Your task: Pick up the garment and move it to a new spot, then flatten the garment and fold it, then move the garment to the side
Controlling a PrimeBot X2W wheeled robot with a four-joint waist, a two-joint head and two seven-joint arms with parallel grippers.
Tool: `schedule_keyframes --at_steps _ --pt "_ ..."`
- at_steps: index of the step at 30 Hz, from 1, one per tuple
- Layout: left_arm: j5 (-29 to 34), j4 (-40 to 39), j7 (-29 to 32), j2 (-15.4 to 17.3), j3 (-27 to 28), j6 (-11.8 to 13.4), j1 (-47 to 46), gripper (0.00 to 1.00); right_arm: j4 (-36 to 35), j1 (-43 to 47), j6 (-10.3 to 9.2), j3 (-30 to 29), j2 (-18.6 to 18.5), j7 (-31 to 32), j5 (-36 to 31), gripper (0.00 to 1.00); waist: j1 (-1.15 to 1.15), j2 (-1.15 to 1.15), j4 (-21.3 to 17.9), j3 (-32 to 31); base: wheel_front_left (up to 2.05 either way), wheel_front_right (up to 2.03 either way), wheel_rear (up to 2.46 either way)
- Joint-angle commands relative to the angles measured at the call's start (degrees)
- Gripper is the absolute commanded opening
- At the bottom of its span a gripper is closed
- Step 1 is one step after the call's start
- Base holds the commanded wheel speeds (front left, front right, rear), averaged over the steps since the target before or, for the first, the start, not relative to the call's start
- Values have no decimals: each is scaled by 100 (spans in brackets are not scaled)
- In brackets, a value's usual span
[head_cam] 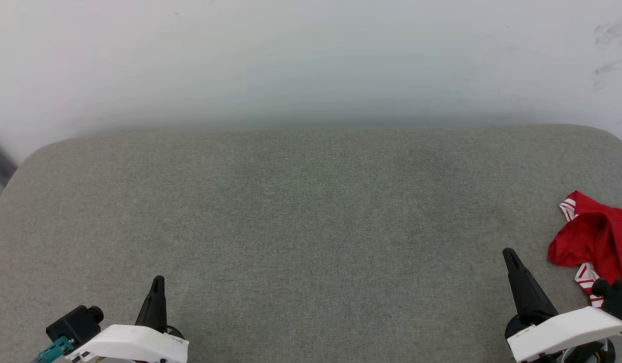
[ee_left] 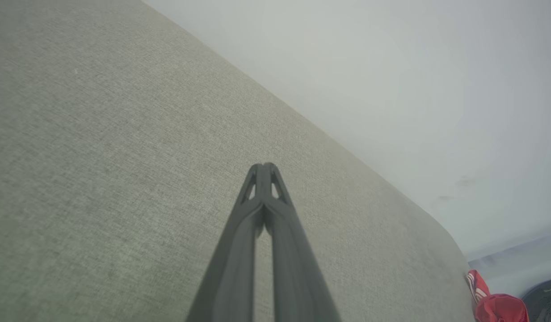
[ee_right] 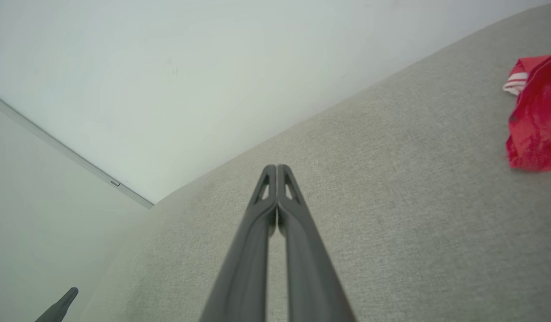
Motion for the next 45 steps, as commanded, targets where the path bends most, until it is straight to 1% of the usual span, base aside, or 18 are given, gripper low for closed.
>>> schedule_keyframes --at_steps 1,2,6,20,36,45 --pt "-192 -47 54 -3 90 -61 -160 0 -6 -183 0 -11 -54 -33 264 0 0 0 1 1 0 0 0" --pt "-327 -38 96 -26 122 -90 -182 0 39 -212 0 -16 -57 -34 441 0 0 0 1 3 0 0 0" --pt "-588 -18 180 -74 186 -142 -226 0 125 -254 0 -28 -64 -35 777 0 0 0 2 6 0 0 0" --pt "-1421 41 435 -220 394 -310 -345 0 401 -418 0 -75 -77 -26 1842 0 0 0 5 17 0 0 0" --pt "-2241 109 691 -365 601 -476 -459 0 680 -568 0 -136 -78 -4 2882 0 0 0 9 29 0 0 0" --pt "-2610 139 812 -434 687 -556 -516 0 806 -637 -1 -166 -75 11 3344 0 0 0 11 35 0 0 0"
